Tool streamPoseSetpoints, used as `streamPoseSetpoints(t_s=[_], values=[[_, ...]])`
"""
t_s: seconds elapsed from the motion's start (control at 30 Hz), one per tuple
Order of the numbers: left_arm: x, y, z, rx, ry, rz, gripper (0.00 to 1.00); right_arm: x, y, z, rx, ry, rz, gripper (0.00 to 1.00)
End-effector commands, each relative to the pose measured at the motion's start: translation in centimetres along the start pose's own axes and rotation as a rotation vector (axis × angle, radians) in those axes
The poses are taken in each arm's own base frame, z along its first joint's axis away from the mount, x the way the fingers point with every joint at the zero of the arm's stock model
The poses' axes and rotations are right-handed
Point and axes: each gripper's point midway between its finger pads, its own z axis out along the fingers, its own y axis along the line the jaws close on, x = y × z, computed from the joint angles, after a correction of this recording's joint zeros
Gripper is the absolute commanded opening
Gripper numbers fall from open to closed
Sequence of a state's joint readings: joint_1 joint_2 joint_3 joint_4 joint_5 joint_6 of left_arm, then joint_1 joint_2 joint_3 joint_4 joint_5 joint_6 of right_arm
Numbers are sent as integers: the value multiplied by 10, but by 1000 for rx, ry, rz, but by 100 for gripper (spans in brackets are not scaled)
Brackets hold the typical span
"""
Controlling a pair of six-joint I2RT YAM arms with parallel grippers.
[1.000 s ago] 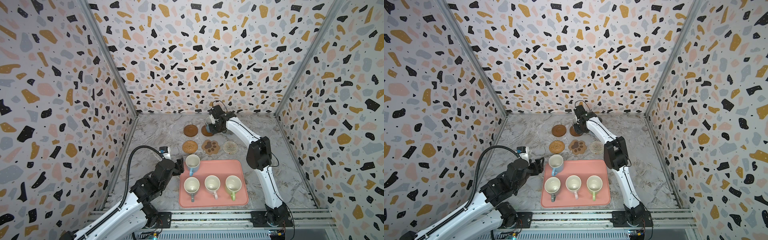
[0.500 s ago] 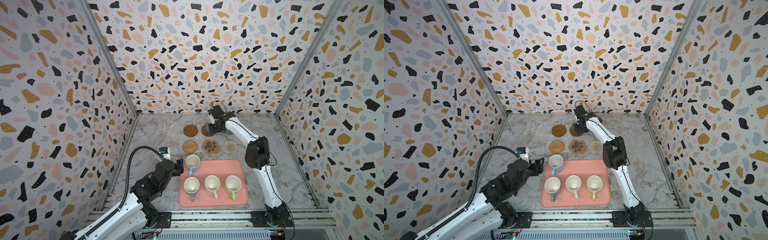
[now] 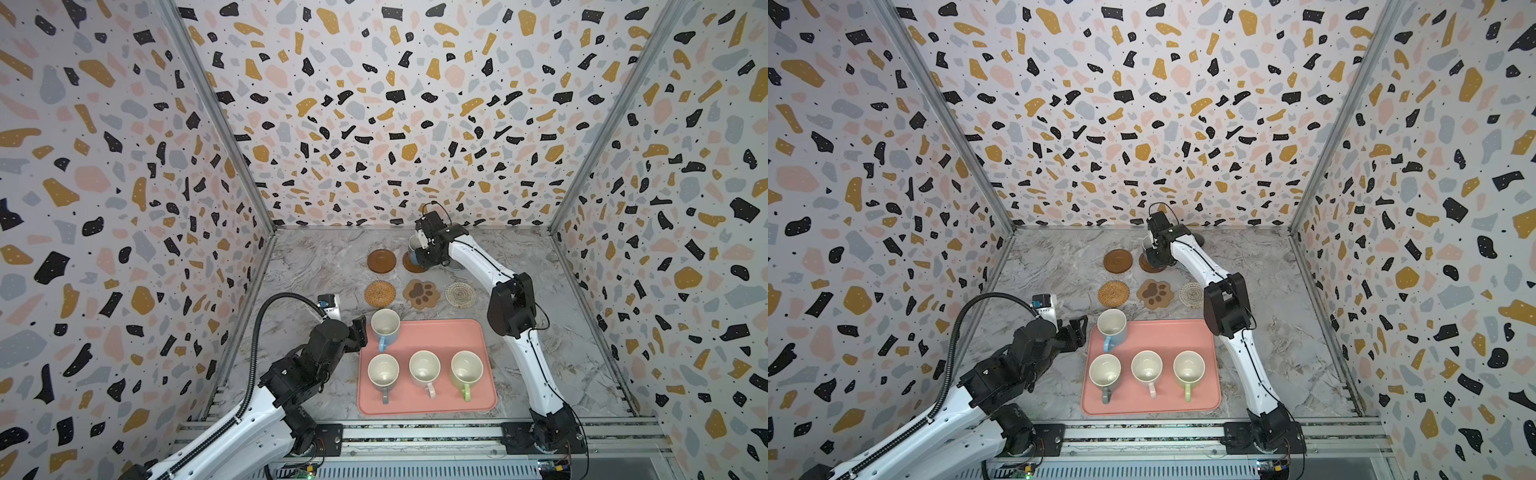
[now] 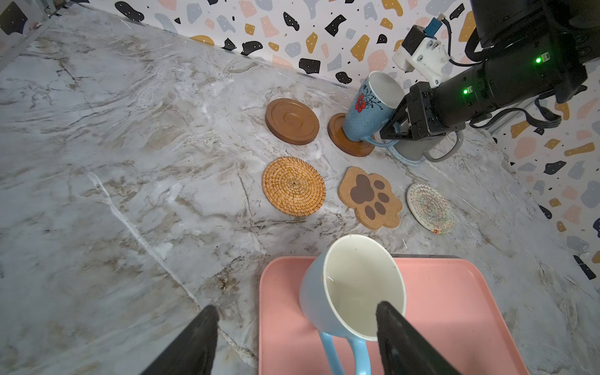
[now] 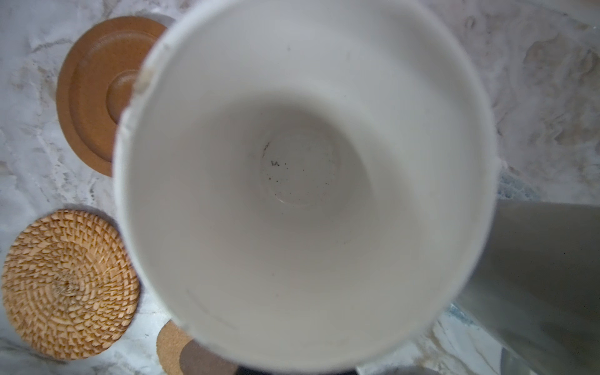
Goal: Place cups on coasters
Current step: Place the cup on the coaster.
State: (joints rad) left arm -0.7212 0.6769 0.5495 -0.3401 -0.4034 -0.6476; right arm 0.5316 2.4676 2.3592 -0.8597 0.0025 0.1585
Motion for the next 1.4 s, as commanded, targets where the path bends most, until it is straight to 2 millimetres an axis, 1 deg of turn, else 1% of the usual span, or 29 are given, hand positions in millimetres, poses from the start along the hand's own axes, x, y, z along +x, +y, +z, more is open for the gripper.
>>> streamPoseSetpoints(t_s=[0.0,0.07,0.3,0.37,0.8,0.9,1.17,1.37], values=[[2,5,0,-19,-3,6,78,-20,0,-15,-11,-65,-4,15],[2,5,0,-20,-4,6,78,-19,0,-14,-9,-62,-5,17],[2,6,-1,-21,-3,6,78,-21,-4,-16,1,-66,4,32],[2,6,-1,-20,-4,3,78,-21,-4,-16,0,-69,6,34],[1,6,-2,-21,-8,3,78,-25,-6,-27,8,-82,15,35],[2,7,-2,-23,-6,4,78,-24,-6,-29,10,-80,13,34],[2,7,-2,-25,-5,4,78,-21,-5,-24,6,-67,14,34],[0,7,-3,-26,-11,3,78,-20,-6,-31,11,-74,15,34]])
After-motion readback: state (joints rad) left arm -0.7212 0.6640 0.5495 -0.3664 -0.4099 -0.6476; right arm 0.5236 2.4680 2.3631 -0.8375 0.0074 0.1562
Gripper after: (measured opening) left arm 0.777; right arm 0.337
